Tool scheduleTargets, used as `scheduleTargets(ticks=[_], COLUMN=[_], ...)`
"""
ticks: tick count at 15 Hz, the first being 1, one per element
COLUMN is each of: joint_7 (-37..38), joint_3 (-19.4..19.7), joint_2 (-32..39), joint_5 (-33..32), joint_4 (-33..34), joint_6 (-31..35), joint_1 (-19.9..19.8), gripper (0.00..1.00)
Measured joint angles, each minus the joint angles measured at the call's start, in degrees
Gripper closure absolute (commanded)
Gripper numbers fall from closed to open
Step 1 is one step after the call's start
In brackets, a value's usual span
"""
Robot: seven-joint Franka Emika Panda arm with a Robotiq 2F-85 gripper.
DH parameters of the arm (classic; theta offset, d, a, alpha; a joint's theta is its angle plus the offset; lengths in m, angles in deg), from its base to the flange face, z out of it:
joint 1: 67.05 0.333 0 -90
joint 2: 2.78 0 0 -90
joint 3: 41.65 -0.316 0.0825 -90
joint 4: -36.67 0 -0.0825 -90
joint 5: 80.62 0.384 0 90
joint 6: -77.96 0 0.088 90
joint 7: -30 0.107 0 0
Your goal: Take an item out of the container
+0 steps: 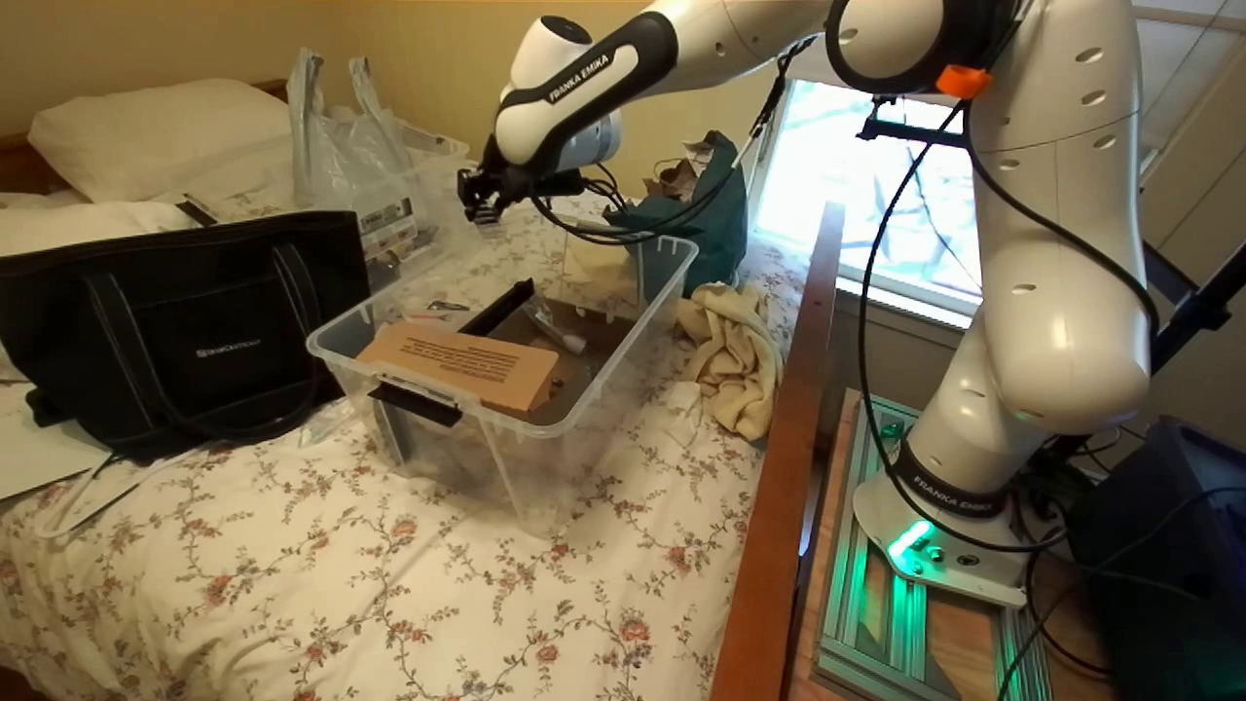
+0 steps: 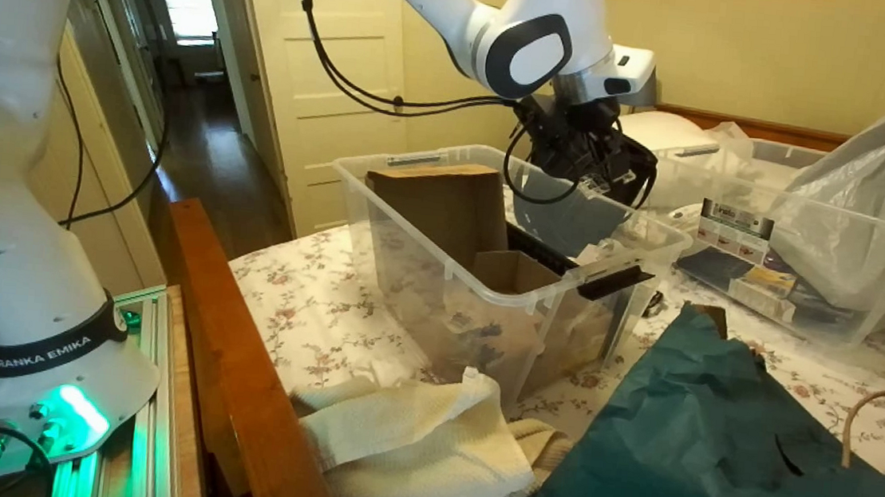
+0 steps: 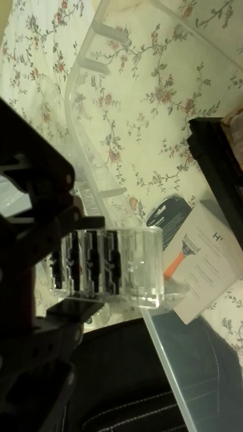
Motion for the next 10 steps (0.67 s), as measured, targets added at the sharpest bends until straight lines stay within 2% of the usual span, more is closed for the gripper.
scheduleTargets(ticks=[3, 4, 10], joint_7=[0.00, 0.00, -1.86], joint_3=[0.00, 0.00, -0.02], joint_2=[0.00, 0.00, 0.15], joint_5=[0.00, 0.00, -0.96], joint_4=[0.00, 0.00, 1.33], joint_6=[0.00, 0.00, -0.17], joint_1=[-0.01, 0.00, 0.01], gripper=[0.49, 0.74, 0.74])
